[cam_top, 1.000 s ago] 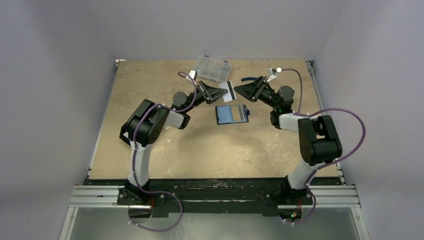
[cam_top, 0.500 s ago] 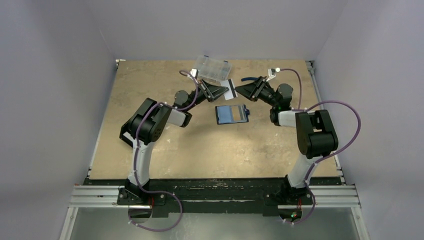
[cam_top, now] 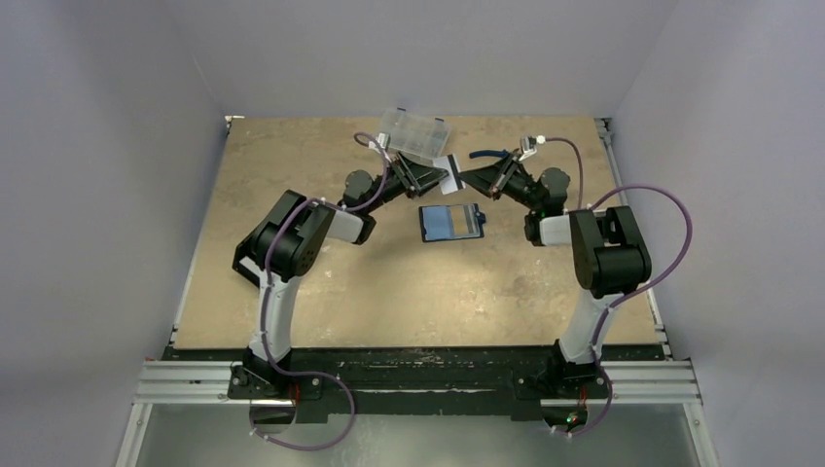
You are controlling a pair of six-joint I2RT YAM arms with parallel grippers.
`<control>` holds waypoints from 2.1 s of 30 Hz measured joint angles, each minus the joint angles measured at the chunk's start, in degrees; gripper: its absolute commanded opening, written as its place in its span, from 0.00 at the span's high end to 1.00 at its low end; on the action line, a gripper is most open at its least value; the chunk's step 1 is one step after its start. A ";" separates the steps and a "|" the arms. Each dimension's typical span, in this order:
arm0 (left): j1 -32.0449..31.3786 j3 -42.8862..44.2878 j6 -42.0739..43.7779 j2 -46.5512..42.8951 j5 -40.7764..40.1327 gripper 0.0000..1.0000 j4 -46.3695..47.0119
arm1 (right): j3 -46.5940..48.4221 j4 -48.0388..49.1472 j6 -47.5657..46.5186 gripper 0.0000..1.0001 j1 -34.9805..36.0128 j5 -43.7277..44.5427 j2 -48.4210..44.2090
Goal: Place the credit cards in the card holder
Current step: Insert the credit card into the card holder.
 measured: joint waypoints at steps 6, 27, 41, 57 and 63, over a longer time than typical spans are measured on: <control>0.87 0.11 11.78 -3.45 0.44 0.18 -25.59 | -1.29 -7.32 -4.46 1.00 -4.52 -1.86 1.86; 0.92 5.57 26.25 0.42 1.55 1.00 -50.64 | 7.80 -53.68 -37.31 1.00 -7.85 -4.81 7.50; 0.83 4.31 29.49 0.26 0.63 1.00 -51.67 | 7.87 -52.87 -37.53 1.00 -5.57 -7.17 7.96; 0.83 4.00 30.25 0.24 0.59 1.00 -50.99 | 8.76 -46.93 -35.50 1.00 -4.15 -7.54 10.73; 0.83 3.96 30.27 0.22 0.59 1.00 -50.88 | 8.76 -42.45 -33.27 1.00 -3.23 -7.45 11.72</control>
